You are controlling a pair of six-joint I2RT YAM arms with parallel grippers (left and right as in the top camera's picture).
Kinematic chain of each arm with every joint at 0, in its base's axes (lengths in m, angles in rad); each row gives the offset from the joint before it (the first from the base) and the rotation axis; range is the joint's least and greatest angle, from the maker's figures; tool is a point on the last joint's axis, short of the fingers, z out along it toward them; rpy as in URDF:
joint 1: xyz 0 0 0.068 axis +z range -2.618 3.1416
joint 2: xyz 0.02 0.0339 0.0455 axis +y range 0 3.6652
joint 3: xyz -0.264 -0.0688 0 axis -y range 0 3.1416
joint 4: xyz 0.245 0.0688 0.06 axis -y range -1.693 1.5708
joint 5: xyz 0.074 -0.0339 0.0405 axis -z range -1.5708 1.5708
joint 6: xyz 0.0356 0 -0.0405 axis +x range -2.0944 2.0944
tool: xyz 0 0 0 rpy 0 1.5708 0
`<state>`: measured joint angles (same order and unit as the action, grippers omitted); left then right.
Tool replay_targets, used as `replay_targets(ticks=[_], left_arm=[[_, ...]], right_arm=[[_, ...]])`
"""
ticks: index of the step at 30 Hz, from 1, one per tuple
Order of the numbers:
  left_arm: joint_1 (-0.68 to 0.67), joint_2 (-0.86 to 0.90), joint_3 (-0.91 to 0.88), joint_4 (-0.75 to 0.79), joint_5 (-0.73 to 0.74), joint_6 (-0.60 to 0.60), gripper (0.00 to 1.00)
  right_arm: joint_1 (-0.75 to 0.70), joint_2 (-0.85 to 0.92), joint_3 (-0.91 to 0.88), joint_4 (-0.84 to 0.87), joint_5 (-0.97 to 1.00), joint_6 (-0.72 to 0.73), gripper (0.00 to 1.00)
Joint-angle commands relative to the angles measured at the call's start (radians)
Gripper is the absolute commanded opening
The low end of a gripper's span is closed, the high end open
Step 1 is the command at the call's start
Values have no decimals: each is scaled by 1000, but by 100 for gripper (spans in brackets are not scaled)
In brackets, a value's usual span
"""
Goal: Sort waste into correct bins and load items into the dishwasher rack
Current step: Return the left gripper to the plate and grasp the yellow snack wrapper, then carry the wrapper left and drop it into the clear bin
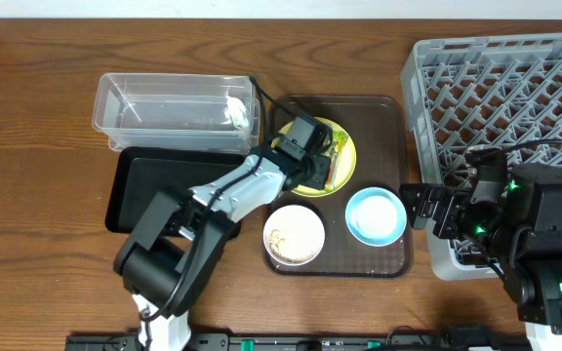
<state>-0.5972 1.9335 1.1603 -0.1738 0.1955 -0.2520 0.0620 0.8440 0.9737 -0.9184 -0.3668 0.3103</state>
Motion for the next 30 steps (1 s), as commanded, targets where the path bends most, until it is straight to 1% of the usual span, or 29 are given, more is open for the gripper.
replay_targets(ticks=[1, 6, 9, 13, 16, 17, 18, 19, 20, 23, 27, 30], left_arm=[[52, -116, 18, 0, 3, -35, 6], [158, -269, 18, -27, 1, -37, 6], [233, -322, 17, -64, -37, -37, 6], [336, -318, 17, -110, -145, -38, 6], [403, -286, 17, -108, -162, -38, 7], [423, -278, 17, -109, -162, -38, 16], [437, -274, 17, -109, -161, -38, 36], [449, -274, 17, -110, -155, -38, 60], [453, -276, 18, -111, -149, -38, 66], [455, -313, 24, -128, -96, -26, 67], [434, -399, 27, -175, 23, -26, 68], [400, -477, 27, -238, 37, -19, 68]], right_arm=[[-16, 0, 23, -1, -4, -12, 99], [-16, 1, 23, 0, -4, -12, 99], [-16, 0, 23, -2, -4, -12, 99], [-16, 0, 23, -11, -4, -12, 99], [-16, 1, 23, -13, -4, -12, 99], [-16, 0, 23, -13, -3, -12, 99], [-16, 0, 23, -13, -3, -12, 99], [-16, 1, 23, -13, -3, -12, 99], [-16, 0, 23, -13, -3, -12, 99], [-16, 1, 23, -13, 5, -13, 99], [-16, 0, 23, -13, 49, -12, 99], [-16, 0, 23, -13, 68, -12, 99]])
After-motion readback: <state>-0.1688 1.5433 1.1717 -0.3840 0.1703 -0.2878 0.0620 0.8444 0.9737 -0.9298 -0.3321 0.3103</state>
